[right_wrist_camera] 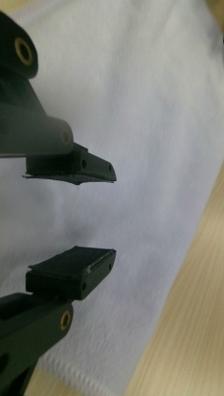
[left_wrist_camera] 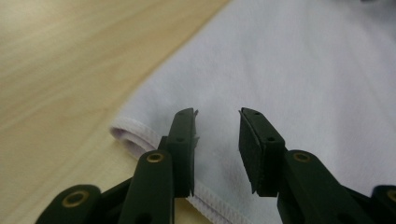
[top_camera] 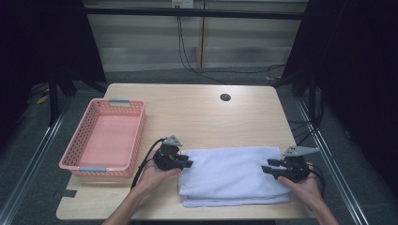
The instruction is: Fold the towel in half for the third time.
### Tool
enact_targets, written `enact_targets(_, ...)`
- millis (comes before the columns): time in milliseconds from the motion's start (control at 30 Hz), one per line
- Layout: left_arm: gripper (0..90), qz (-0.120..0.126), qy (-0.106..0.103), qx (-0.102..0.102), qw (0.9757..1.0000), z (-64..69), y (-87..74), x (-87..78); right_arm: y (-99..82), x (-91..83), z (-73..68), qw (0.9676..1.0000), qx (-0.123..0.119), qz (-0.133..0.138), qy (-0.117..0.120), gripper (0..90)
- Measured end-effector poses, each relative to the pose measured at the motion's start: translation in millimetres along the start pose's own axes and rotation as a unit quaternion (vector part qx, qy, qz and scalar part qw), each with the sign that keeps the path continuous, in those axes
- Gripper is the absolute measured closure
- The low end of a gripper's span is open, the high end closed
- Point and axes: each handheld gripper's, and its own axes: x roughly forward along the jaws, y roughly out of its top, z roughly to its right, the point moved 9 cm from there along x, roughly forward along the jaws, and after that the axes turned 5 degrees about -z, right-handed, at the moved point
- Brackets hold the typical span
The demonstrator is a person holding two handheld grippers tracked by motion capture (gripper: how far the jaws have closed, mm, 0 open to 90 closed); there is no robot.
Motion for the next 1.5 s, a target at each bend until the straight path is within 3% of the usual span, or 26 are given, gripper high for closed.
enact_targets(67,60.1,0.003,0.024,0.007,0.9997,-6.9,7.9,-5.7,0.9,-0.9,-19.3,0.9997,-0.022,-0.004,0.013,55.8)
enact_targets(167,57.0,0.016,0.025,-0.008,0.9995,-12.6,15.0,-9.2,1.1,0.8,-48.3,0.9986,-0.041,-0.008,0.034,54.2)
enact_targets(200,56.9,0.034,0.031,-0.020,0.9987,-18.8,20.3,-12.3,2.3,1.4,-56.4,0.9980,-0.045,-0.005,0.044,53.1)
enact_targets(267,54.9,0.055,0.021,-0.038,0.9976,-21.2,21.7,-14.4,5.6,3.6,-67.8,0.9977,-0.043,-0.007,0.051,52.8)
enact_targets(500,47.2,0.043,0.036,-0.027,0.9981,-22.2,17.9,-13.3,22.8,26.6,-111.9,0.9918,-0.082,-0.015,0.097,50.7)
enact_targets(567,44.2,0.035,0.044,-0.019,0.9982,-25.0,18.6,-12.8,29.2,34.0,-126.4,0.9891,-0.094,-0.016,0.112,49.6)
enact_targets(667,43.4,0.040,0.039,-0.020,0.9983,-26.3,22.1,-12.8,39.2,44.1,-147.9,0.9849,-0.110,-0.019,0.133,48.0)
enact_targets(700,42.9,0.029,0.037,-0.014,0.9988,-30.7,24.3,-10.1,42.4,48.6,-154.0,0.9833,-0.115,-0.020,0.140,46.9)
enact_targets(800,41.9,0.040,0.029,-0.023,0.9985,-32.1,23.1,-7.8,51.0,63.3,-173.0,0.9791,-0.127,-0.029,0.156,44.1)
enact_targets(900,41.9,0.033,0.031,-0.018,0.9988,-32.4,18.8,-6.8,58.9,74.8,-193.3,0.9736,-0.143,-0.032,0.175,42.9)
enact_targets(967,41.6,0.038,0.029,-0.029,0.9985,-33.6,17.7,-6.6,62.0,82.8,-204.4,0.9703,-0.149,-0.038,0.187,41.7)
enact_targets(1233,41.2,0.026,0.035,-0.033,0.9985,-37.8,12.4,-2.4,49.8,109.2,-226.7,0.9632,-0.158,-0.058,0.210,39.6)
enact_targets(1367,41.2,0.022,0.036,-0.033,0.9985,-40.2,9.7,-1.3,43.4,111.6,-231.2,0.9646,-0.173,-0.050,0.193,37.6)
enact_targets(1500,40.8,0.029,0.046,-0.051,0.9972,-49.6,7.8,-4.9,39.6,112.2,-233.5,0.9654,-0.199,-0.034,0.166,38.0)
